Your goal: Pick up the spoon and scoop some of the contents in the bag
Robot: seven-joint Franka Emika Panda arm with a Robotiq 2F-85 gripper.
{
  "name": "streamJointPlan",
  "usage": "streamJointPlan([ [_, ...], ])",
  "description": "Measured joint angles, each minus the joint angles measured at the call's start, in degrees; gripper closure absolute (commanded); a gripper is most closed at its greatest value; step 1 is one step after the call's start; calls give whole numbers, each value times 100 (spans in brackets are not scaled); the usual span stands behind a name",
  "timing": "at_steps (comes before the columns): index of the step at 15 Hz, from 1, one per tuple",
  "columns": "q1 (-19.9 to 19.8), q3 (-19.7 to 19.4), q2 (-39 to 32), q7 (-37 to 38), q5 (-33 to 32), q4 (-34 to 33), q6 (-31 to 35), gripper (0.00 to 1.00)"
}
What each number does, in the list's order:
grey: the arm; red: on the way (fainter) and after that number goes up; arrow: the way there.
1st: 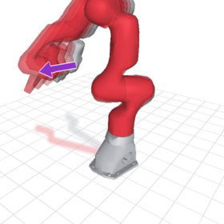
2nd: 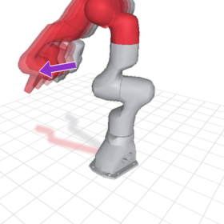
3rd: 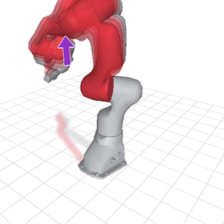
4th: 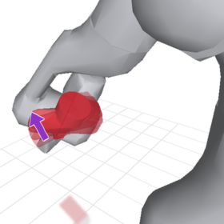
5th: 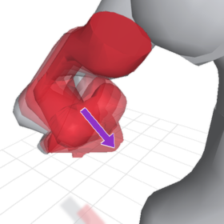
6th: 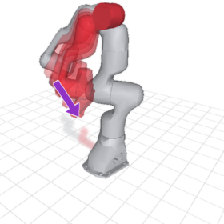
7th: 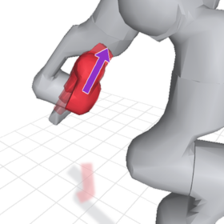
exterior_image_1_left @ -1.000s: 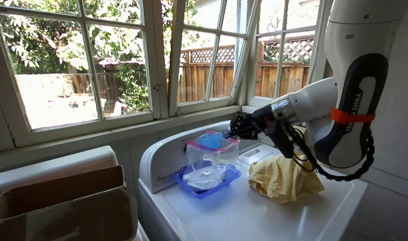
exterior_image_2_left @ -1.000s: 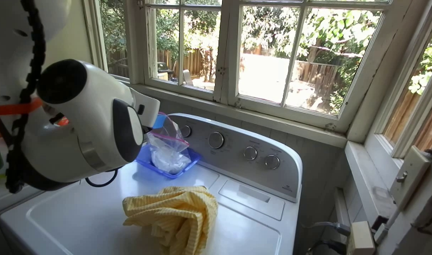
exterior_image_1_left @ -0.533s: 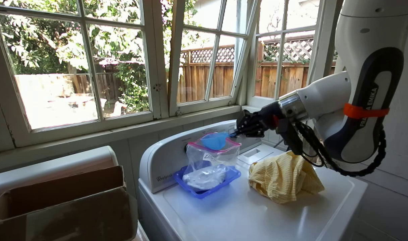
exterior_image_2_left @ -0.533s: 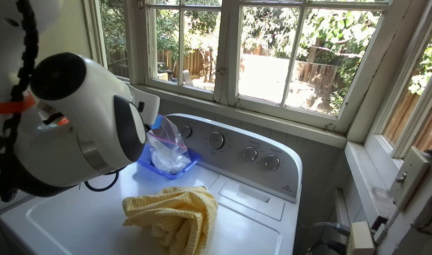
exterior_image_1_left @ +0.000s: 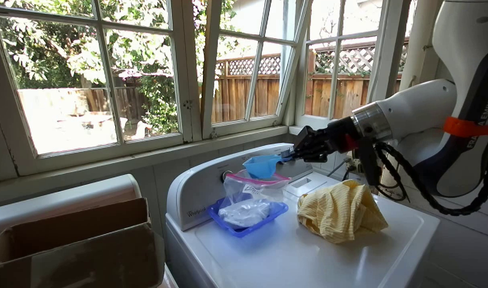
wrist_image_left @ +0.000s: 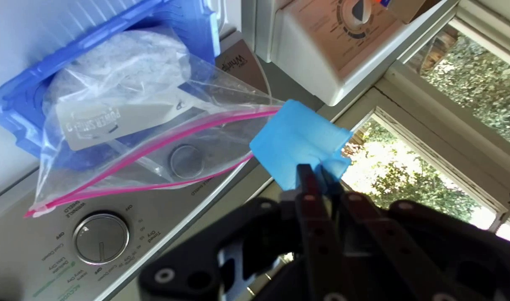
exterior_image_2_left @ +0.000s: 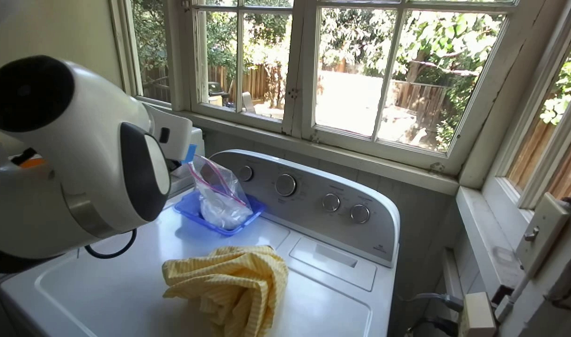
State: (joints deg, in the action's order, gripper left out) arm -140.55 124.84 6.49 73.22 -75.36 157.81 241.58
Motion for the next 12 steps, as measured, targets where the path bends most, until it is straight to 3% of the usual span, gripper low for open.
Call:
streamJointPlan([
  [4,2,-83,-651,382,-847,2,0,98],
  [9,921,-1142,-1690,1315,-1776,-15,4,94],
  [12,1117,-1386,-1979,1447,-1884,-8,-1,94],
])
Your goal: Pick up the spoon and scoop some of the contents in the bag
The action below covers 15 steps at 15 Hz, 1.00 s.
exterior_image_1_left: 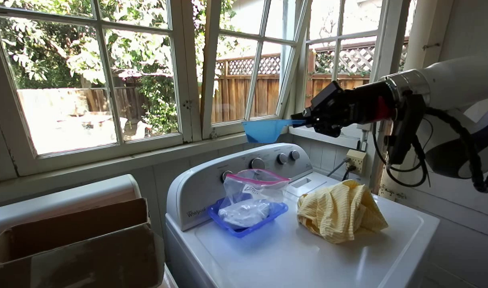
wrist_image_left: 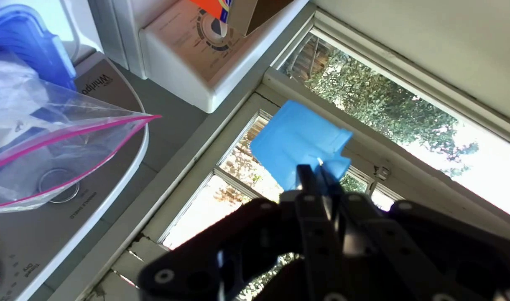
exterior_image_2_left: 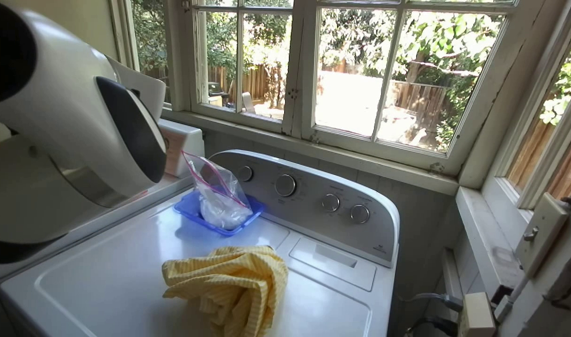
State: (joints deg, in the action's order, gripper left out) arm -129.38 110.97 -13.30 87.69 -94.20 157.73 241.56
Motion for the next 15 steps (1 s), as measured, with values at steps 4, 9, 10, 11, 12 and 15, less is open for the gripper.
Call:
streamJointPlan([
  [4,447,-327,-53,-7,10,-5,-25,98],
  [9,2301,-1846,-585,324,-139,-4,92,98],
  [10,2696,-2293,-753,319,-250,-6,87,98],
  [11,3025,-2739,-898,273,-402,-7,83,98],
  [12,3268,-3159,-1007,183,-638,-9,69,98],
  [15,3681,-4315,-1269,-186,-1645,-4,-139,98],
])
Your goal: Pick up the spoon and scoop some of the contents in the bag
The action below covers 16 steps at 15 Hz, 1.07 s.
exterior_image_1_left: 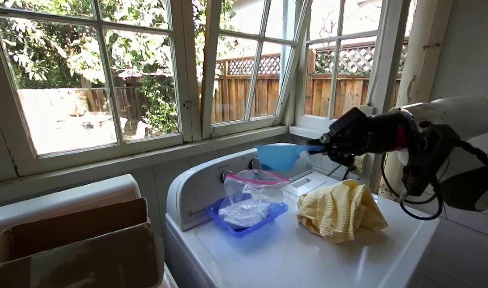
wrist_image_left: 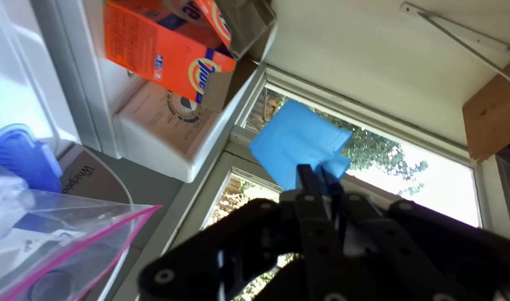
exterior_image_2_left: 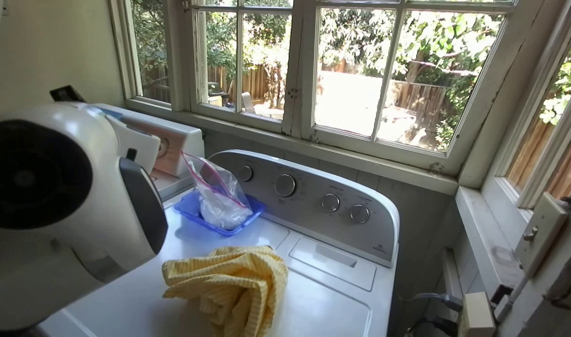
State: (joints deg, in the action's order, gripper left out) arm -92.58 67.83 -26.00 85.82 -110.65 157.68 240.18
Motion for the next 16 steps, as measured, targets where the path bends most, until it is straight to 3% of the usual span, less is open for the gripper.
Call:
streamJointPlan([
  [4,165,-905,-315,-791,-924,17,-735,94],
  [12,293,-1134,-526,-1056,-1017,11,-989,98],
  [16,376,-1420,-799,-1808,-1007,8,-1598,98],
])
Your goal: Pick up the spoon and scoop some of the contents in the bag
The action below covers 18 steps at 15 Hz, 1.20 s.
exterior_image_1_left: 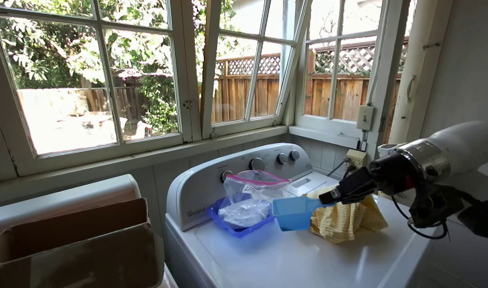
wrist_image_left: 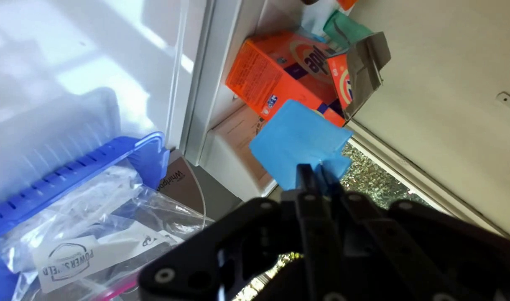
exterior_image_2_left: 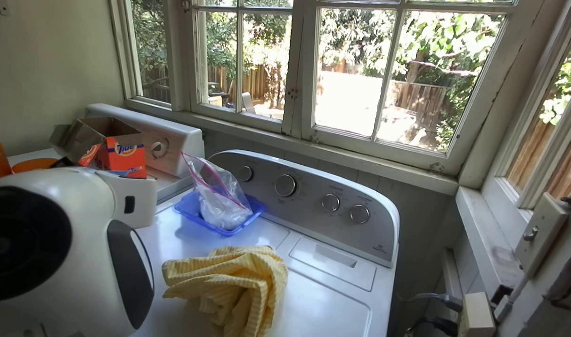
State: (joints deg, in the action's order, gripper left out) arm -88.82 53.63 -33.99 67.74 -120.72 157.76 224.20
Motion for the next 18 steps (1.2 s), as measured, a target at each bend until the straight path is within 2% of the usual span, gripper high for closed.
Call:
streamJointPlan([
  [7,-5,-163,-1121,-1708,212,-11,-1378,98],
  [8,-13,-180,-1277,-1956,212,-13,-1607,94],
  [10,-42,-204,-1533,-2342,212,-16,-1985,94],
  [12,-59,-220,-1664,-2483,211,-23,-2064,94],
  [13,-64,-224,-1683,-2510,211,-24,-2073,98],
  [18,-38,-312,-1713,-2574,206,-61,-2095,98],
])
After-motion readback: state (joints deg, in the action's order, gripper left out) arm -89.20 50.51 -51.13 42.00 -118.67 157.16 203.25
